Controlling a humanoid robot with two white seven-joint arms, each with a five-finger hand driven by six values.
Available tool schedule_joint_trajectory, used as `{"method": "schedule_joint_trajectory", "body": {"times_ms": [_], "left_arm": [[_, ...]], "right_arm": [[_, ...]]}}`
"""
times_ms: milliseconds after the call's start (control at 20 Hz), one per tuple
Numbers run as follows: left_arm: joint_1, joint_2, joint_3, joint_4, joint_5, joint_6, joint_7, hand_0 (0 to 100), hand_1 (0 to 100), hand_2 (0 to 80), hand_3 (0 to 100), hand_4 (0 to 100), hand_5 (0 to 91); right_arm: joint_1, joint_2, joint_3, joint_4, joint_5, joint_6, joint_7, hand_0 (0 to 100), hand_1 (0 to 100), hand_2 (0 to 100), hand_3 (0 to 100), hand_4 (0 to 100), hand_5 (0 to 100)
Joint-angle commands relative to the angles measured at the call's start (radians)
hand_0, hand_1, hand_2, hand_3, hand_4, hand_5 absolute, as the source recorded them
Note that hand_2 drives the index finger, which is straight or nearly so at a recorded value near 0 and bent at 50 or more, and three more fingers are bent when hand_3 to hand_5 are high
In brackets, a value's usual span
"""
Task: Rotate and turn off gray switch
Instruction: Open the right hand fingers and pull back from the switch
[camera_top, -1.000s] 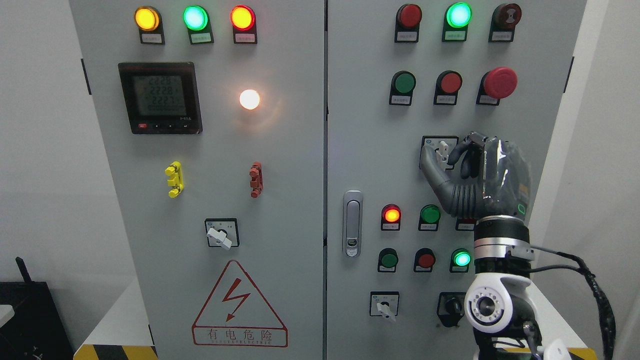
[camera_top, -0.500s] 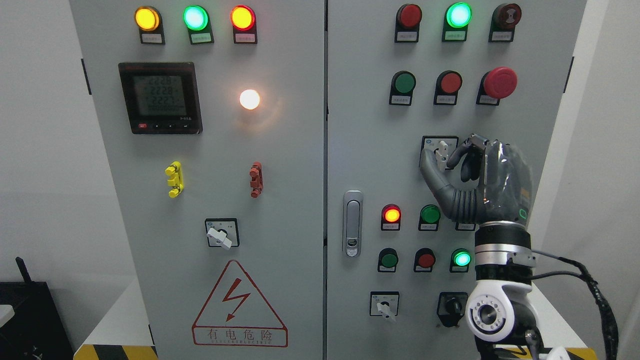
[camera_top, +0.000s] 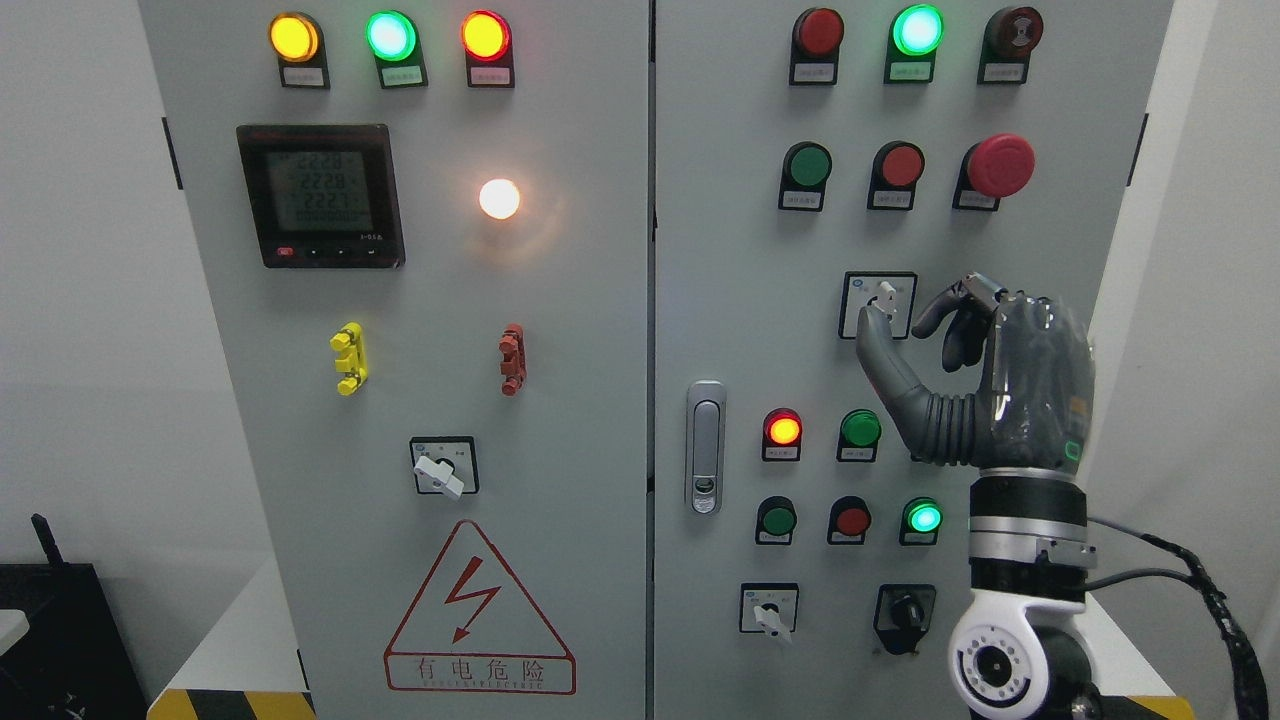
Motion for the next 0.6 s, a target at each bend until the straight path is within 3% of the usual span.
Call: {"method": "schedule_joint_trajectory", "body": {"times_ms": [0, 50, 100, 150, 200, 250, 300, 550], "left_arm": [[-0.009, -0.001, 0.008, -0.025, 0.020, 0.000, -0.001, 12, 39, 0.0, 0, 0, 0.0], [-0.009, -0.001, 0.008, -0.025, 0.020, 0.000, -0.001, 12, 39, 0.0, 0, 0, 0.0], [-0.009, 0.001, 0.008, -0.025, 0.020, 0.000, -0.001, 12, 39, 0.0, 0, 0, 0.0], [-0.009, 0.001, 0.008, -0.025, 0.020, 0.000, -0.001, 12, 39, 0.0, 0, 0, 0.0], [-0.009, -0.001, 0.008, -0.025, 0.020, 0.000, -0.001, 12, 39, 0.0, 0, 0, 0.0], [-0.009, -0.001, 0.008, -0.025, 0.020, 0.000, -0.001, 12, 39, 0.0, 0, 0, 0.0], [-0.009, -0.001, 0.008, -0.025, 0.020, 0.000, -0.001, 12, 39, 0.0, 0, 0, 0.0], [-0.009, -0.001, 0.008, -0.025, 0.020, 0.000, -0.001, 12, 39, 0.0, 0, 0, 0.0]], "right_arm": [[0.064, -0.053, -0.010, -0.064, 0.000, -0.111, -0.015, 26, 38, 57, 87, 78, 79], [0.072, -0.055, -0.013, -0.069, -0.001, -0.131, -0.015, 26, 38, 56, 83, 74, 76], [0.076, -0.057, -0.020, -0.070, -0.001, -0.151, -0.015, 28, 35, 50, 63, 53, 53], [0.083, -0.057, -0.025, -0.072, -0.005, -0.170, -0.014, 30, 30, 45, 52, 41, 40], [0.086, -0.057, -0.033, -0.076, -0.005, -0.197, -0.011, 31, 28, 43, 49, 38, 36], [0.087, -0.058, -0.040, -0.082, -0.006, -0.219, -0.003, 32, 19, 36, 34, 24, 21], [0.095, -0.063, -0.045, -0.087, -0.006, -0.233, 0.000, 32, 16, 29, 27, 18, 17], [0.129, -0.109, -0.048, -0.109, -0.006, -0.242, 0.026, 30, 16, 23, 22, 14, 12]]}}
